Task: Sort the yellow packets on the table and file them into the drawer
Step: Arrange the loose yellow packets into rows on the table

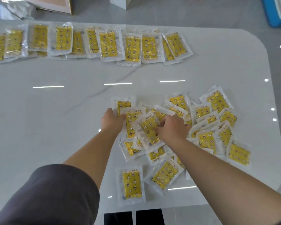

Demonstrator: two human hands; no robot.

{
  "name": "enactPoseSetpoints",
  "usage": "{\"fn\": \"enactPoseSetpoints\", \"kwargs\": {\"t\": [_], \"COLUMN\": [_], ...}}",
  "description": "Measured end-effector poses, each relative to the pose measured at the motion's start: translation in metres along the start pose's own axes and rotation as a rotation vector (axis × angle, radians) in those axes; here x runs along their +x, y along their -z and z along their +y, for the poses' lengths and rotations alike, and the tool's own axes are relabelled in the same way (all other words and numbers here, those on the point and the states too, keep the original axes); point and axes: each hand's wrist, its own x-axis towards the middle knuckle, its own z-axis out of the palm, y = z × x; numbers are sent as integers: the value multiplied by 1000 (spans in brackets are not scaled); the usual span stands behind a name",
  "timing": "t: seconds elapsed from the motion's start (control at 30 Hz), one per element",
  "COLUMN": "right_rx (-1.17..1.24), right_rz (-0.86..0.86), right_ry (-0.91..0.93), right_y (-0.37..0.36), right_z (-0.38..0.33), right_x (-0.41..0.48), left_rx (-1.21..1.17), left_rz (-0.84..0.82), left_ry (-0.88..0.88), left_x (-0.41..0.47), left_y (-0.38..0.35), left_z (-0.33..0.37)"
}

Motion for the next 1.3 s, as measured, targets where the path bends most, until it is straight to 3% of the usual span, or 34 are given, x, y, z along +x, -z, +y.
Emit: {"fn": "enactPoseSetpoints", "kwargs": {"t": [0.23,0.7,1.0,1.1,1.2,1.3], "right_rx": [24,-129,-57,102,487,714], "right_rz": [91,0,-31,-75,-259,-406], "right_ry": [80,-5,103,138,151,113], "right_y": [2,-19,-11,-6,15,43], "right_z": [-1,-20,-18,-13,-13,-26], "right_x": [-13,-13,-18,-21,-22,-21], "left_rx": [-78,-200,-212,-212,-218,-268], "left_rz": [1,12,-1,12,40,67], "left_ry": [26,39,16,3,6,-13], "left_x": [-8,-10,-16,-22,-25,-21], "left_y": [2,-4,1,11,30,59], "left_z": [-14,-22,-27,-27,-27,-25]}}
